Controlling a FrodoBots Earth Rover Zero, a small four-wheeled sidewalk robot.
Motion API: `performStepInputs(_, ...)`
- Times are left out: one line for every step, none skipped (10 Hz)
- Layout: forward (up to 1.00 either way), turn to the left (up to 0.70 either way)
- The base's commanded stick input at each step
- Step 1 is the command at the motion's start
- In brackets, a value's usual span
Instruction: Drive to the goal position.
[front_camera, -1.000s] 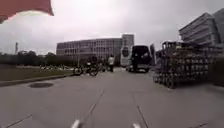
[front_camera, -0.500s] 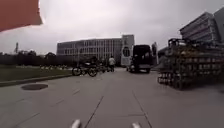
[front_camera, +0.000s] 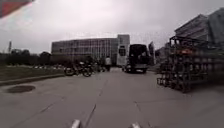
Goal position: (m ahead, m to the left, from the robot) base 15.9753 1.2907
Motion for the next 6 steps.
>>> performStepInputs(0.70, 0.00)
performStepInputs(0.70, 0.00)
performStepInputs(0.70, 0.00)
performStepInputs(0.70, 0.00)
performStepInputs(0.70, 0.00)
performStepInputs(0.70, 0.00)
